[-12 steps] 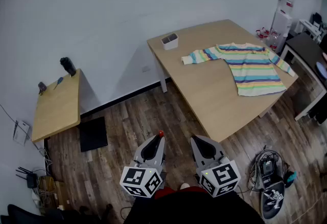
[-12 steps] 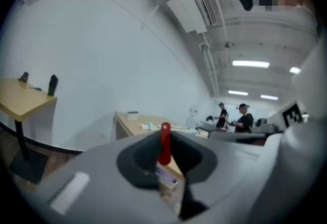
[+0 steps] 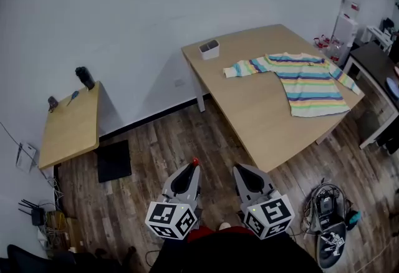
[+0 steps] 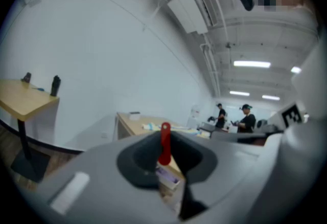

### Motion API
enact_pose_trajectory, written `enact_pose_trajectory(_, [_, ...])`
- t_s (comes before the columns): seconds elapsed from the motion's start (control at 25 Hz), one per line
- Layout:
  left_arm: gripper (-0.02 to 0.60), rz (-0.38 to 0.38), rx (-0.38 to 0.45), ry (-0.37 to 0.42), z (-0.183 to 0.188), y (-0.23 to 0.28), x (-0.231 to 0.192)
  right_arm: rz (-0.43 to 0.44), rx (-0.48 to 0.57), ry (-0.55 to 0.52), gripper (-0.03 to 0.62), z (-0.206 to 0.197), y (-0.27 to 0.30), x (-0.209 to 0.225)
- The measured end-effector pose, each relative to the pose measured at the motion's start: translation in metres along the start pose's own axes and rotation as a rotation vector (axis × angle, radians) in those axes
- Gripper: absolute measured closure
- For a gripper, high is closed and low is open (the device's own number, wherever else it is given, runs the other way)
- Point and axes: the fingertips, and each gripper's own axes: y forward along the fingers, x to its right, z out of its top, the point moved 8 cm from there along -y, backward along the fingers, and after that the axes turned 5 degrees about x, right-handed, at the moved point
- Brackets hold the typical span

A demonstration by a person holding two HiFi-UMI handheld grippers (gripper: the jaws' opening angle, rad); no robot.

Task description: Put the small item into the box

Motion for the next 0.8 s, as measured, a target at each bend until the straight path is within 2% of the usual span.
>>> enact_pose_trajectory(0.44, [0.528, 0.034, 0.044, 0.035, 0.016, 0.0, -0.011, -0.019, 0.006, 0.016, 0.586, 0.01, 0.009, 0.015])
enact_pose_trajectory(0.8, [0.528, 0.022, 0.072, 0.071, 0.033, 0.02, -0.022, -0.04, 0.018, 0.027, 0.586, 0.015, 0.03, 0.027])
